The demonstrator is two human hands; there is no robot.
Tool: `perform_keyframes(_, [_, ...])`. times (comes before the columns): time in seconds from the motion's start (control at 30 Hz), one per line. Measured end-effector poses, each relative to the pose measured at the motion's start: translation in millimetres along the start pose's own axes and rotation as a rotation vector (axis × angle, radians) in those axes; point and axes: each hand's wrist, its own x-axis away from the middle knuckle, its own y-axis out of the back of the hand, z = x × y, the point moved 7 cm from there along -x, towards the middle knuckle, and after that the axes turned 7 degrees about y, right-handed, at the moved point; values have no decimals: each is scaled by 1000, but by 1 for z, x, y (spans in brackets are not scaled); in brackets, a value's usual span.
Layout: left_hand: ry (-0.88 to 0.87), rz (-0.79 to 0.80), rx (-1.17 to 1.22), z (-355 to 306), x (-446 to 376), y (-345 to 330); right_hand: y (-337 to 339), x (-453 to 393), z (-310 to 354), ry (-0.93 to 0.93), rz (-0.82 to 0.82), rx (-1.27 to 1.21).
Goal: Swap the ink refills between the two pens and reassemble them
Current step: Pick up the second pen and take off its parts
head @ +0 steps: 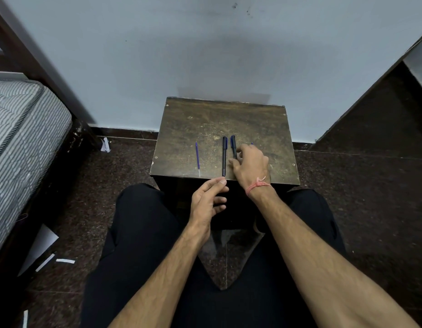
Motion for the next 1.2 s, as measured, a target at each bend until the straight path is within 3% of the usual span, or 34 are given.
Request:
perform_keyframes(0.23, [-25,-50,-2,1,-2,9,-12,7,33,125,83,83])
perform_keyframes(0.4, [-19,-119,65,0,-4,19,-18,19,36,104,84,117])
perform_keyframes(0.63, [-19,-188,32,2,-1,24,-10,51,28,13,77,-125])
perform_keyframes(1.0, [-116,-89,-120,3,-6,12,-1,128,32,205,192,-193])
perform_keyframes(1.1, [-150,-78,-146,-1,-6,10,7,124,15,50,117,-462])
perform_keyframes(1.2, [-125,55,-239,2,-2,-2,12,115,-12,-141,58,-710])
